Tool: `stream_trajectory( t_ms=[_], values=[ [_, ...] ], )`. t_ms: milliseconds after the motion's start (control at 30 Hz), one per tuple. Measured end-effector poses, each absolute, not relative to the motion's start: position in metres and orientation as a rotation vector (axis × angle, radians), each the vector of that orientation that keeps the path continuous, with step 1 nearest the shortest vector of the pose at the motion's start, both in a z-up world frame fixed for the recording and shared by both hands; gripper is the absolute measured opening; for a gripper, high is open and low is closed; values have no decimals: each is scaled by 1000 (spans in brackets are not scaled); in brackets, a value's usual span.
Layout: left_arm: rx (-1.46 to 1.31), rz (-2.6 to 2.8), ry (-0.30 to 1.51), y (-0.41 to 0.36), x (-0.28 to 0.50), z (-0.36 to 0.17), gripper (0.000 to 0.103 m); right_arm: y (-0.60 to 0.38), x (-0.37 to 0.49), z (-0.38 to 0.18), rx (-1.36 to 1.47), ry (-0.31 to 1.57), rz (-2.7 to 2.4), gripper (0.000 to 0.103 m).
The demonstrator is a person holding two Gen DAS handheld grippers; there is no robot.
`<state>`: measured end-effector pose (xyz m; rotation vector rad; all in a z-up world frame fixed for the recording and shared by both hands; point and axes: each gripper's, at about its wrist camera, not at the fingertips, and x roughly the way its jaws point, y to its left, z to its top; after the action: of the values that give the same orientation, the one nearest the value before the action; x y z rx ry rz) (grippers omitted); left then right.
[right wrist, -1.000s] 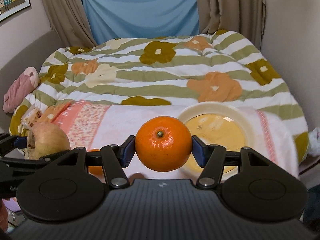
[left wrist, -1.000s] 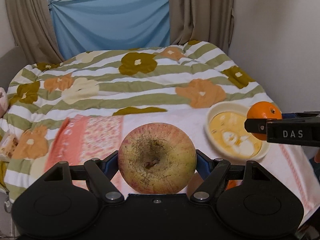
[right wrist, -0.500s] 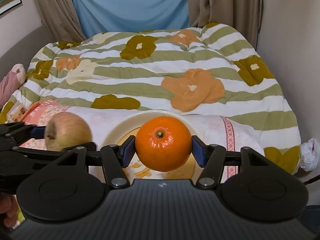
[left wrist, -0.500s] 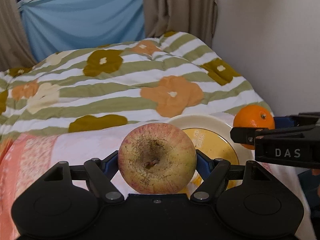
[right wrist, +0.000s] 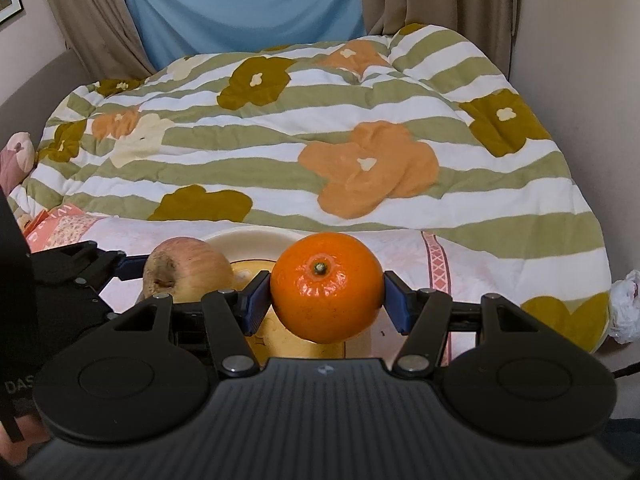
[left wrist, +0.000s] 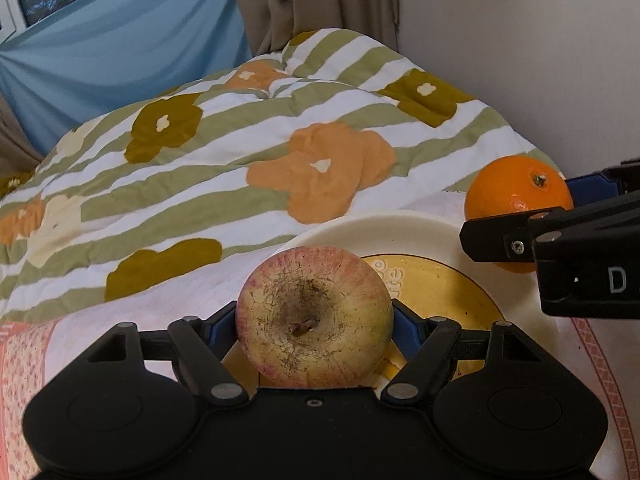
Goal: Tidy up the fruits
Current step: 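Carry the apple and orange over the duck bowl with both tools, then open the left tool to drop the apple while the right tool releases the orange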
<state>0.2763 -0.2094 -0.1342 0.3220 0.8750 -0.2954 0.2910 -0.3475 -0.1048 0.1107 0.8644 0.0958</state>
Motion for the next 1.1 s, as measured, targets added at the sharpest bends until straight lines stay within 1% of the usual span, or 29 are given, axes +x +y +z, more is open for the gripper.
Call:
stream_trajectory(
  t_ms=[133, 167, 267, 300, 467, 600, 767, 1100],
  values=[
    [342, -293, 888, -213, 279, -141, 81, -350, 293, -108, 116, 873, 99, 74],
    [350, -289, 861, -214, 277, -139, 82, -349, 293, -108, 119, 875, 99, 74],
    [389, -296, 815, -217, 273, -130, 97, -351, 292, -107, 125, 875, 104, 74],
    [396, -296, 814, -216, 272, -129, 97, -351, 292, -106, 126, 875, 105, 74],
    [366, -301, 843, -206, 260, -122, 97, -352, 289, -105, 120, 874, 126, 74],
    [330, -298, 872, -196, 249, -117, 100, -350, 287, -106, 94, 877, 159, 74],
    [311, -271, 891, -188, 236, -115, 101, -343, 287, -108, 40, 864, 214, 74],
    [257, -220, 918, -173, 222, -113, 101, -320, 293, -138, -138, 841, 355, 74]
  ],
)
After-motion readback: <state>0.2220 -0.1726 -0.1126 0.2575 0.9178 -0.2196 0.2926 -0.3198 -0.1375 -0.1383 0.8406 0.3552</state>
